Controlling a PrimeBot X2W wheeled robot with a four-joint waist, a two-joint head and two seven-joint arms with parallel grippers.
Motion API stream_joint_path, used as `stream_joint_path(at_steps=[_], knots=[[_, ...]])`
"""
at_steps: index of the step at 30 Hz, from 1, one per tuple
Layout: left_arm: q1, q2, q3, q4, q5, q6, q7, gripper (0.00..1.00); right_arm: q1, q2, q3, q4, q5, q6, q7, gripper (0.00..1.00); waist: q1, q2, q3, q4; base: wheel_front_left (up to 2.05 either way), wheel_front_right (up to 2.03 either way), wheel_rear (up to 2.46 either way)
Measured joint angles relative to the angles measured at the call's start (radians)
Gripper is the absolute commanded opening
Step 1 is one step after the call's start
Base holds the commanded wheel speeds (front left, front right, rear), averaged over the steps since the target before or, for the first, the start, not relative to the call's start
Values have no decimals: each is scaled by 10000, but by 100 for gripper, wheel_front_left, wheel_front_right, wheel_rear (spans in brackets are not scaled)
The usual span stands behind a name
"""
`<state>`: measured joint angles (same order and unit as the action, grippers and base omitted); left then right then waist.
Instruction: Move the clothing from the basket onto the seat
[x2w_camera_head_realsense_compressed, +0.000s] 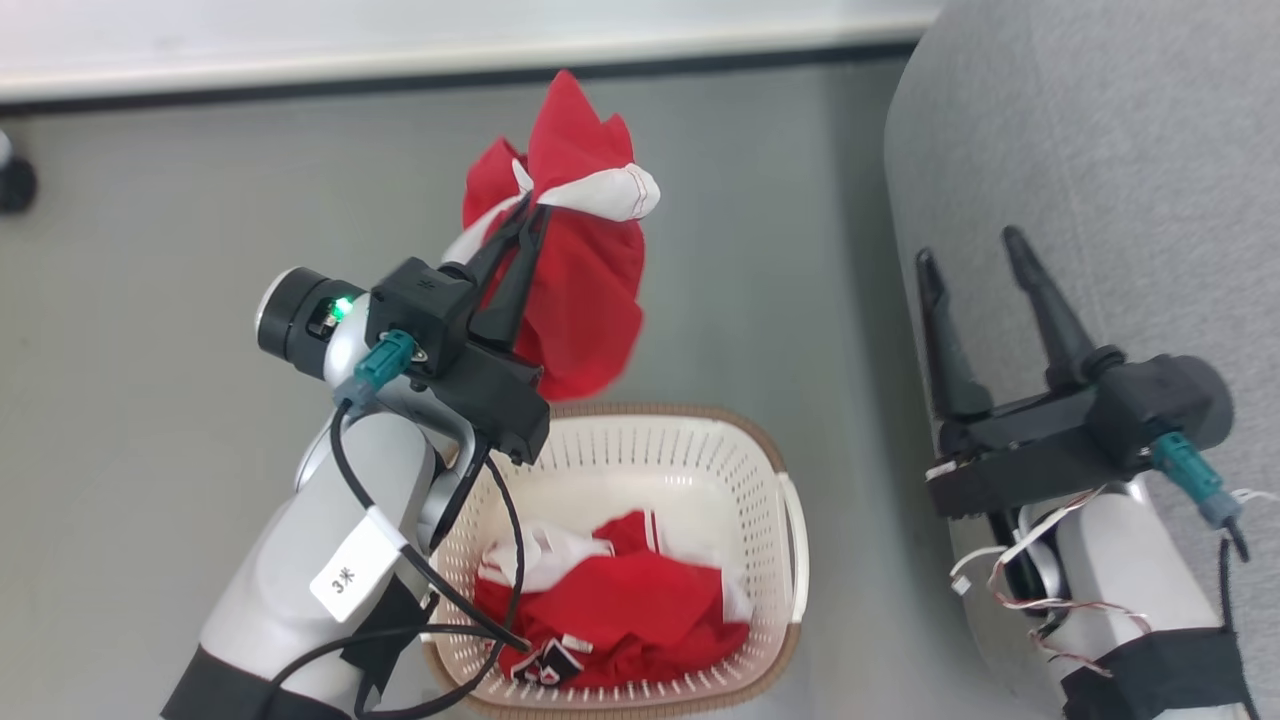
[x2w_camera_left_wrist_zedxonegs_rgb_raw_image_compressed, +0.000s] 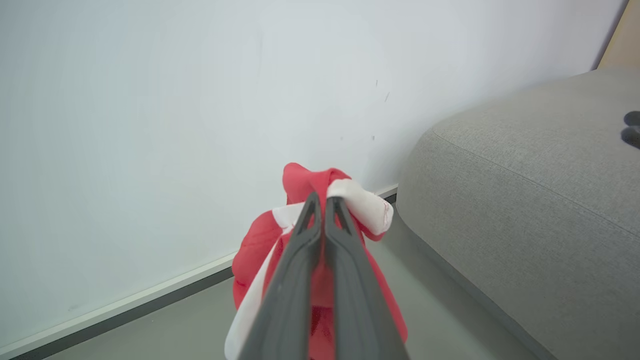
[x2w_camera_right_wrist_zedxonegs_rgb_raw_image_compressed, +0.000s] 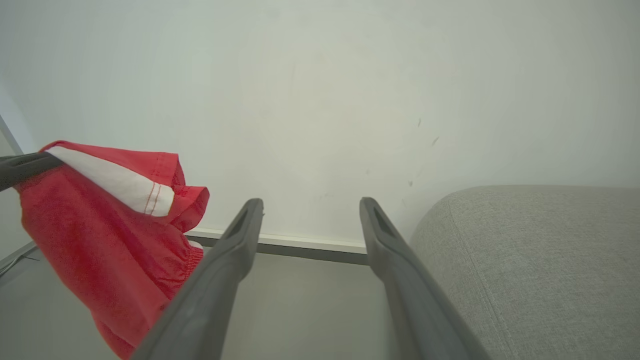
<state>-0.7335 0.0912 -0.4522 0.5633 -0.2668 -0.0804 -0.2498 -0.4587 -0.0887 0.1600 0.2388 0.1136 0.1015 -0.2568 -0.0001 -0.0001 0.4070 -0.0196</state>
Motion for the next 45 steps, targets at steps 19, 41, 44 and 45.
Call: stream_joint_path(at_steps=[19,41,44,45], knots=[[-170,-211,-397,857,-510,-345,6,0,788,48,1618,1440,-104,217,2,100,0,0,-2698,-242,0,0,0],[49,-506,-1632,240,-1183,-441,552,0,575,-13,3764,2257,303,221,2,100,1,1,-4608,64,0,0,0],[247,-508,-1862,-176,-1290,-443,677,0,561,-67,3950,2525,449,221,2,100,1,2,-4666,224,0,0,0],[273,-508,-1942,-288,-1352,-443,732,0,539,-88,4027,2608,499,221,2,100,1,2,-4672,268,0,0,0]])
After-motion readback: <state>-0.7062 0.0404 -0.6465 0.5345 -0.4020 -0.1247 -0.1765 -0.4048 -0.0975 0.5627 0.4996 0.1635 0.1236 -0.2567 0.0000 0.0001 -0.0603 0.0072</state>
